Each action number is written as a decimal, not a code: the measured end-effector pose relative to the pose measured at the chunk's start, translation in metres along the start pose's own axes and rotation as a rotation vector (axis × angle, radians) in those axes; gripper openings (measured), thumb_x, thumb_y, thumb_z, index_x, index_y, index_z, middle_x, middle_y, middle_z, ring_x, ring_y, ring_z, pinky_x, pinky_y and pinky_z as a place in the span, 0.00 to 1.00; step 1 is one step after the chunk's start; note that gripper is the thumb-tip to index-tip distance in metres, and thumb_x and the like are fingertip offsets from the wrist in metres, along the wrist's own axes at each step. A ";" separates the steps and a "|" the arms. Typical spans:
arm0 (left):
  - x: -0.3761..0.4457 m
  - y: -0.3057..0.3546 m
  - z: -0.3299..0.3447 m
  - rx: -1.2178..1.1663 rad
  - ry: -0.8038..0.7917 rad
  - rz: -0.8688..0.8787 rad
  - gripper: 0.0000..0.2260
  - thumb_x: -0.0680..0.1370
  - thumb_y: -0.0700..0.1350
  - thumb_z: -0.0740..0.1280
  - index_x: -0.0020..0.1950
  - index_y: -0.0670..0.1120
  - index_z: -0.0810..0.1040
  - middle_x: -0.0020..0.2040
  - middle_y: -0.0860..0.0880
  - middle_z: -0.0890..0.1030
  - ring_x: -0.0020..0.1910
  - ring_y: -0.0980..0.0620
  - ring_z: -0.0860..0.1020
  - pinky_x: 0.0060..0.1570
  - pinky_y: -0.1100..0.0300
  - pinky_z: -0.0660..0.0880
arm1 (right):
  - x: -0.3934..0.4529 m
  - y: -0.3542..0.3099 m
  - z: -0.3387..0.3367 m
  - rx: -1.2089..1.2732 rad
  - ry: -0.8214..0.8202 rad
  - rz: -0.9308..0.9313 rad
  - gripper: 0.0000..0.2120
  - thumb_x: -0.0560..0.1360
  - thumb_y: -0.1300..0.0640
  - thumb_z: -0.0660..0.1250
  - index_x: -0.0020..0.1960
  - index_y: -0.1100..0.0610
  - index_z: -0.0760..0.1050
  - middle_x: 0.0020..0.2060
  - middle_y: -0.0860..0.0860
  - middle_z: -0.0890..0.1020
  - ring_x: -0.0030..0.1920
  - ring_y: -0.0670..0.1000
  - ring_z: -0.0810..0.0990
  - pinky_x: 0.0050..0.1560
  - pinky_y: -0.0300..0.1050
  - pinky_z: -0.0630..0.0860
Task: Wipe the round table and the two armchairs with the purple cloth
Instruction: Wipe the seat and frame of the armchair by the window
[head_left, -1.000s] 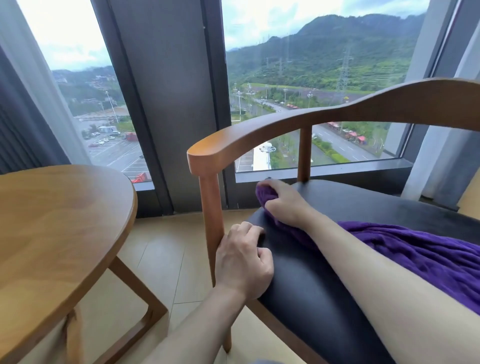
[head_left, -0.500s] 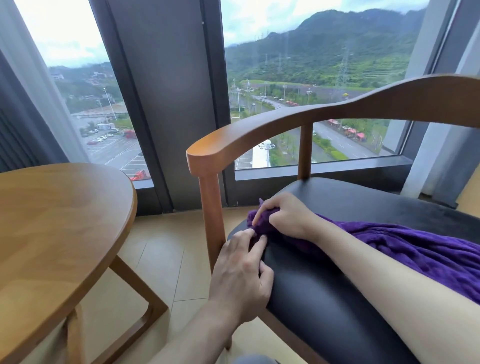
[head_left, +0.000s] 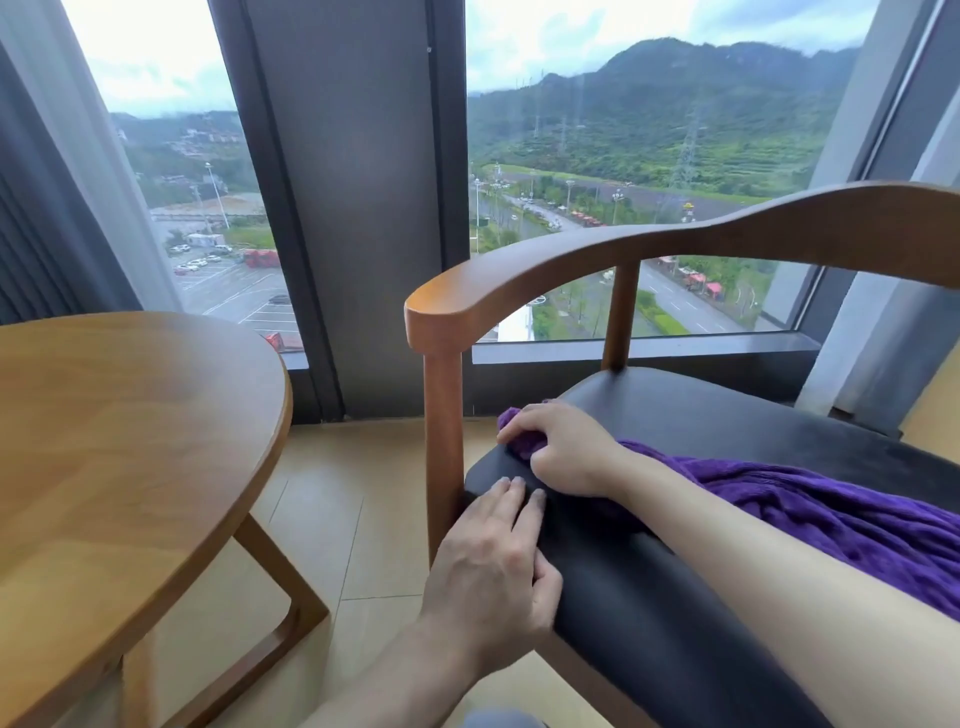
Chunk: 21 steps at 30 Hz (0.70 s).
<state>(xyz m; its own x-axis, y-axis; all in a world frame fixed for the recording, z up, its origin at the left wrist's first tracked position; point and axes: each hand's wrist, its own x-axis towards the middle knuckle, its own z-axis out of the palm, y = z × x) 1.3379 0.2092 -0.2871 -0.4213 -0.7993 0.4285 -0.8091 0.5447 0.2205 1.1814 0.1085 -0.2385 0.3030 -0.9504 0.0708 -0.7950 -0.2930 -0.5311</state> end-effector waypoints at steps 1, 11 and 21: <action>-0.001 -0.002 -0.002 -0.005 -0.014 0.010 0.26 0.72 0.48 0.60 0.69 0.42 0.77 0.67 0.43 0.78 0.68 0.46 0.75 0.69 0.54 0.70 | -0.003 -0.001 -0.004 0.044 -0.025 -0.025 0.28 0.61 0.61 0.56 0.54 0.47 0.85 0.54 0.40 0.83 0.57 0.43 0.76 0.62 0.41 0.72; 0.000 -0.017 -0.024 -0.069 -0.264 0.108 0.42 0.73 0.63 0.61 0.82 0.53 0.47 0.82 0.51 0.46 0.80 0.56 0.42 0.73 0.66 0.38 | 0.015 -0.015 -0.009 0.302 -0.105 0.036 0.39 0.63 0.62 0.60 0.75 0.53 0.68 0.67 0.46 0.74 0.68 0.49 0.74 0.65 0.43 0.70; -0.002 -0.018 -0.026 0.043 -0.345 0.184 0.46 0.75 0.70 0.60 0.81 0.50 0.40 0.82 0.47 0.42 0.79 0.52 0.39 0.73 0.62 0.34 | 0.005 -0.020 -0.002 0.209 -0.118 -0.105 0.24 0.59 0.64 0.56 0.43 0.50 0.86 0.38 0.47 0.86 0.43 0.46 0.83 0.45 0.42 0.81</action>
<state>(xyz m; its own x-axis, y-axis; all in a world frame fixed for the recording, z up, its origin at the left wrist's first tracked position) 1.3633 0.2074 -0.2691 -0.6683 -0.7314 0.1357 -0.7204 0.6819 0.1271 1.1973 0.1091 -0.2256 0.4465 -0.8938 0.0423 -0.6338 -0.3493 -0.6901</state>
